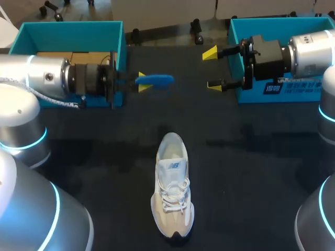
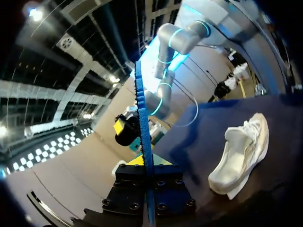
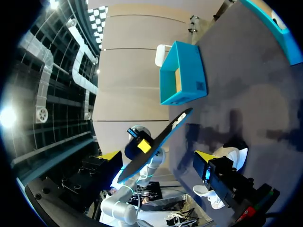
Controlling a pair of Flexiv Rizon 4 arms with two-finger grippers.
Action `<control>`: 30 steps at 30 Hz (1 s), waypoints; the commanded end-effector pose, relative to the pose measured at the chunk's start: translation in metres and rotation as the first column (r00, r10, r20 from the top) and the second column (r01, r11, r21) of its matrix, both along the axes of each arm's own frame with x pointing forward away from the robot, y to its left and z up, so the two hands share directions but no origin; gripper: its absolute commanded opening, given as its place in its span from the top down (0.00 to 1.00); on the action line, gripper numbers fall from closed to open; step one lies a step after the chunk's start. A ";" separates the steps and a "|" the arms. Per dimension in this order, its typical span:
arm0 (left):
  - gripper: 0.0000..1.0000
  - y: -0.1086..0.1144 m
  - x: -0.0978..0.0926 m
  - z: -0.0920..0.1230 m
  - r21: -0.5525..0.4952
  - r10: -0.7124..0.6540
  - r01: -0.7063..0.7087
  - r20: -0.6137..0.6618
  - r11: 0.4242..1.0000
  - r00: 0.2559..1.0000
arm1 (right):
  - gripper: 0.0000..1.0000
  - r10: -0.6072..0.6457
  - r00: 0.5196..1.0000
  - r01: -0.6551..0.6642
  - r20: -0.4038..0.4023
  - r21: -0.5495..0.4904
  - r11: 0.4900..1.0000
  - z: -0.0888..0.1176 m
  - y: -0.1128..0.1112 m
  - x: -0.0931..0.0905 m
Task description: Take the shoe out of the shoebox, open the shoe tongue, remove and reinsert the insole, then place the shoe into the shoebox
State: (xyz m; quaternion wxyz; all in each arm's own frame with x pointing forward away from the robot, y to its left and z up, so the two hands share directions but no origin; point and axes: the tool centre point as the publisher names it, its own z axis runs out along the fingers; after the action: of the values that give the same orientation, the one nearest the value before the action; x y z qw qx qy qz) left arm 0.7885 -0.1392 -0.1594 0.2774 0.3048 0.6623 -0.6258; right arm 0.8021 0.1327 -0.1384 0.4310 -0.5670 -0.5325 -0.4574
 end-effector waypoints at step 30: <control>1.00 -0.022 0.014 -0.006 -0.026 0.060 -0.060 0.735 0.998 0.675 | 0.00 -0.002 1.000 0.002 -0.001 -0.003 1.000 0.000 0.002 0.000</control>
State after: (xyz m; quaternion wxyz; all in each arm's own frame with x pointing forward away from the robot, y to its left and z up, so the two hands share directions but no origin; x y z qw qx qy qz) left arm 0.8015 -0.1569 -0.1652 0.5319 0.5064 0.5097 -0.4481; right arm 0.8023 0.1330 -0.1382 0.4306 -0.5675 -0.5330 -0.4565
